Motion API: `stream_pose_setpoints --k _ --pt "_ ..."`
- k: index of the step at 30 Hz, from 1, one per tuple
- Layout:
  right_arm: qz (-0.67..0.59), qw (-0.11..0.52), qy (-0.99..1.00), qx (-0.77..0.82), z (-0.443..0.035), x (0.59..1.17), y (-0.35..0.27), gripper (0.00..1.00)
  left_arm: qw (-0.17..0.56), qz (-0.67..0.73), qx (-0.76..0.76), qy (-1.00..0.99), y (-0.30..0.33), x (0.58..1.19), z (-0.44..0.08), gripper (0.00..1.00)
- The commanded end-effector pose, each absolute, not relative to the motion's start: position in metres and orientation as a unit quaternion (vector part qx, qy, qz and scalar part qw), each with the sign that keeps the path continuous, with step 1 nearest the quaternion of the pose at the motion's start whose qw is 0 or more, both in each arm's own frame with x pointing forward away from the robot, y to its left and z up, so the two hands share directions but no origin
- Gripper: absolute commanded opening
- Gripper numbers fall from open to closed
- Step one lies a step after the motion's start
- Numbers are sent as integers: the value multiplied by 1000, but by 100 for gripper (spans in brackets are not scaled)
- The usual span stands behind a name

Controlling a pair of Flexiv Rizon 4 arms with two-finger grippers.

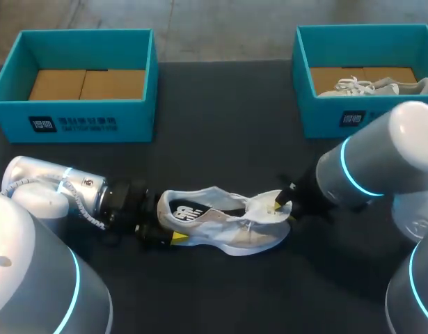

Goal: Take the shoe out of the shoebox, open the shoe tongue, remove and reinsert the insole, then place the shoe into the shoebox

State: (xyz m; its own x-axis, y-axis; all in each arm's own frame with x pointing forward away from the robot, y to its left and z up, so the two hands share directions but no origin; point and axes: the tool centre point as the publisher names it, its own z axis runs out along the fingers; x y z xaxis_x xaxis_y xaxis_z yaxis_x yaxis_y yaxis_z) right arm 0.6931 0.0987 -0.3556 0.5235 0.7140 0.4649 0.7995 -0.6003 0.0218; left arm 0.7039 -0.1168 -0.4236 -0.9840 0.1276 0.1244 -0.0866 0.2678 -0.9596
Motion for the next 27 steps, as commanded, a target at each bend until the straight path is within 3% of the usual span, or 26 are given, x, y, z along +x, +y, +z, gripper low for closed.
stream_pose_setpoints --k 1,2,3,6,10,25,27 --pt "-200 110 -282 -932 -345 685 102 49 89 604 -14 -792 -117 706 -426 0" --pt "-200 105 -283 -932 -338 684 103 75 89 604 -14 -792 -117 706 -426 0" --pt "-201 102 -284 -932 -335 684 103 85 89 604 -14 -792 -117 706 -426 0" --pt "-199 86 -290 -932 -320 681 106 95 89 604 -14 -792 -117 706 -426 0" --pt "-193 63 -303 -931 -297 679 112 100 89 604 -14 -792 -117 706 -426 0" --pt "-144 6 -379 -914 -235 684 140 100 89 604 -14 -792 -117 706 -426 0" --pt "-128 1 -407 -904 -228 687 145 93 89 604 -14 -792 -117 706 -426 0"
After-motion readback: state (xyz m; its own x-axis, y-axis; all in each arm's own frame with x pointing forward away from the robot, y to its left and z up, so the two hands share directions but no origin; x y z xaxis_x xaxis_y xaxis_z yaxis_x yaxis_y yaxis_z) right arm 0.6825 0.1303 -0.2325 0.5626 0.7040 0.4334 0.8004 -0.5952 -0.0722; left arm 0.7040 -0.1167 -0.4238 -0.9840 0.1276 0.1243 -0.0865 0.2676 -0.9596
